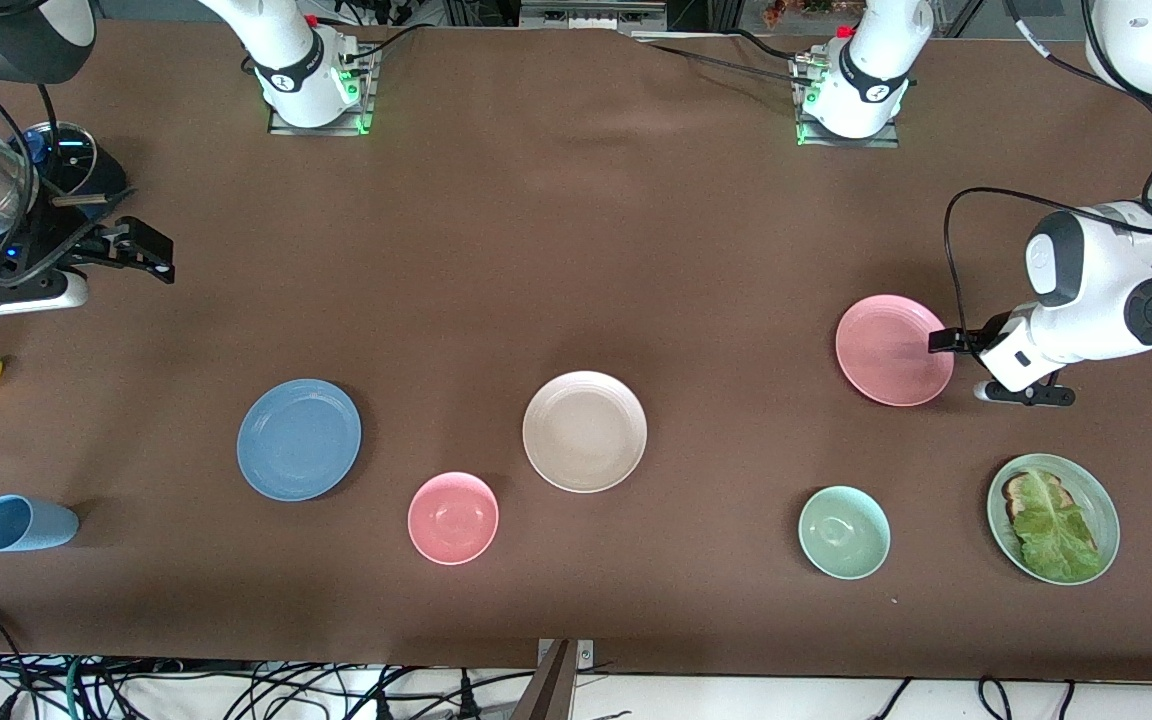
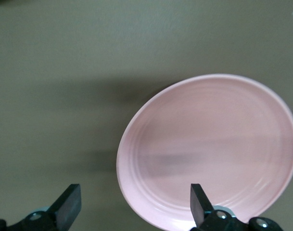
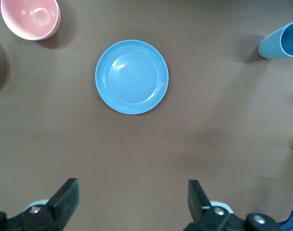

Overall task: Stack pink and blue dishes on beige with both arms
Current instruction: 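Reach the left gripper toward the rim of the pink plate, then close the left gripper on the pink plate rim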

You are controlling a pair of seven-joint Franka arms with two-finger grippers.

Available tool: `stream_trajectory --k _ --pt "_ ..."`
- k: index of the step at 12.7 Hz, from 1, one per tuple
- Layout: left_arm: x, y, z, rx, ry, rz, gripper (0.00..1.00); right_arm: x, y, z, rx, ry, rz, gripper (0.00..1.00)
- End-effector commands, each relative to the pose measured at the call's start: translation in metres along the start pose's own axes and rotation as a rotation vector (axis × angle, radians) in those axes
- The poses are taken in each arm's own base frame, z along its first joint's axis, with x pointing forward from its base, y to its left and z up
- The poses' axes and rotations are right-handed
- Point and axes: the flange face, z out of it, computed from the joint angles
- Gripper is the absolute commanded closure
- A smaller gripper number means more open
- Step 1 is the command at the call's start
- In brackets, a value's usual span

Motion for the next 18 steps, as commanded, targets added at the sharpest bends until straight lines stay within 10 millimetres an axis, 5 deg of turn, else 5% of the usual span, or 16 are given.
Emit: stream_trajectory --k 1,7,9,11,13,18 --pt "-0.013 -0.013 0.01 0.005 0.0 0.043 0.0 0.005 0.0 -0.006 -0.008 0.014 -0.015 0.0" --pt "-0.01 -0.013 0.046 -0.014 -0.054 0.041 0.03 0.006 0.009 -0.003 0.002 0.009 0.018 0.0" --pt "-0.01 -0.013 0.051 -0.016 -0.063 0.043 0.22 0.006 0.006 -0.003 -0.009 0.013 0.01 0.0" --pt "-0.009 -0.014 0.052 -0.015 -0.065 0.044 0.7 0.006 0.008 -0.003 -0.001 0.012 0.015 0.0" --pt "-0.006 -0.012 0.05 -0.012 -0.064 0.049 0.99 0.005 0.009 -0.004 -0.001 0.01 0.015 0.0" --pt "0.0 -0.008 0.043 -0.012 -0.071 0.059 1.0 0.006 0.011 -0.003 -0.001 0.012 0.019 0.0"
